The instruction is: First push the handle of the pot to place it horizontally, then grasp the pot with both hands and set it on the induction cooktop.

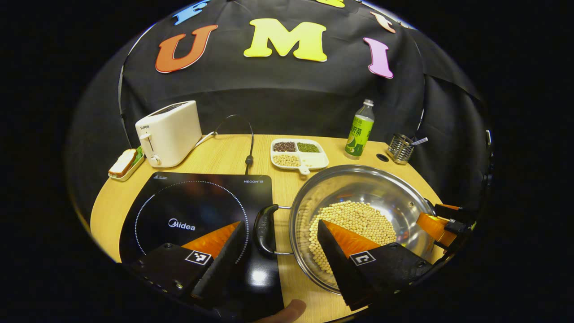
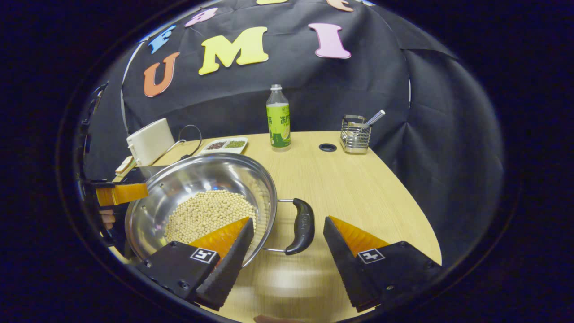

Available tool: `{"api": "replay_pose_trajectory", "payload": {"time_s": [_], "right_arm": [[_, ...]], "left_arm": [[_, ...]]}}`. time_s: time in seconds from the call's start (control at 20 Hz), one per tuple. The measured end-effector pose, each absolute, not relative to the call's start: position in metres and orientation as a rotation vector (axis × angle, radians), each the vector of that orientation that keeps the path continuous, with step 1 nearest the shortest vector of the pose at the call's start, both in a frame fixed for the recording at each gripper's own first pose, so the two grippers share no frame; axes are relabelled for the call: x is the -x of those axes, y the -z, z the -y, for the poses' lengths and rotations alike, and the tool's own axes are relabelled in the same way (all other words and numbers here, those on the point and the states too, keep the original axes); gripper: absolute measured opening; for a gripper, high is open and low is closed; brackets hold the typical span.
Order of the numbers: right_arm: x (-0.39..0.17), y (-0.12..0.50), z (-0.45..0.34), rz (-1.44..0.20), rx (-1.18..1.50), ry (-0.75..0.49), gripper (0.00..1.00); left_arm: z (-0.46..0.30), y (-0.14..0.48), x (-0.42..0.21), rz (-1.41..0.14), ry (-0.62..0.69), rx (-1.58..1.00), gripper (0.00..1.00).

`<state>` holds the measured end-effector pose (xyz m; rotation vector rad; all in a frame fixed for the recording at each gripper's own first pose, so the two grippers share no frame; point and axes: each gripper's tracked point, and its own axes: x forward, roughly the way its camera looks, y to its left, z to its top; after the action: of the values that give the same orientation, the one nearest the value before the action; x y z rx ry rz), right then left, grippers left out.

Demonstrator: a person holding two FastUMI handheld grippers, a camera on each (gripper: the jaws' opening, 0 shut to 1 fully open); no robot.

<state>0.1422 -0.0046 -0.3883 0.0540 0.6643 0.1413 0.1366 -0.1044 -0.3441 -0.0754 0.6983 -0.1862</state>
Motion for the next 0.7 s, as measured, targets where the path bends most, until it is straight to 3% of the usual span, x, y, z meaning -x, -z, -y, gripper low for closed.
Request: {"api": "replay_pose_trajectory", "payload": {"time_s": [0.15,0.2,0.25,0.3,0.35,0.5,0.55,0.6,0.65,0.7], "right_arm": [[-0.147,0.393,0.001,-0.681,-0.077,-0.148,0.92],[-0.148,0.393,-0.001,-0.686,-0.084,-0.153,0.95],[-0.149,0.394,-0.004,-0.695,-0.09,-0.159,0.91],[-0.149,0.396,-0.003,-0.704,-0.088,-0.15,0.88],[-0.151,0.396,-0.002,-0.71,-0.083,-0.137,0.8],[-0.152,0.396,-0.001,-0.718,-0.094,-0.101,0.75],[-0.152,0.397,-0.001,-0.72,-0.107,-0.098,0.72],[-0.152,0.396,-0.002,-0.717,-0.124,-0.092,0.72],[-0.152,0.397,-0.001,-0.716,-0.113,-0.094,0.7],[-0.152,0.396,0.001,-0.717,-0.108,-0.084,0.67]], "left_arm": [[0.102,0.358,-0.146,-0.729,0.197,0.043,0.96],[0.1,0.358,-0.147,-0.727,0.19,0.024,0.95],[0.103,0.359,-0.15,-0.728,0.2,0.015,0.82],[0.102,0.358,-0.151,-0.725,0.19,0.002,0.87],[0.102,0.359,-0.151,-0.737,0.186,0.005,0.8],[0.103,0.359,-0.149,-0.746,0.19,0.017,0.73],[0.105,0.358,-0.149,-0.739,0.2,0.017,0.82],[0.107,0.359,-0.15,-0.74,0.194,0.023,0.64],[0.106,0.358,-0.15,-0.735,0.195,0.018,0.72],[0.107,0.359,-0.149,-0.74,0.194,0.023,0.6]]}}
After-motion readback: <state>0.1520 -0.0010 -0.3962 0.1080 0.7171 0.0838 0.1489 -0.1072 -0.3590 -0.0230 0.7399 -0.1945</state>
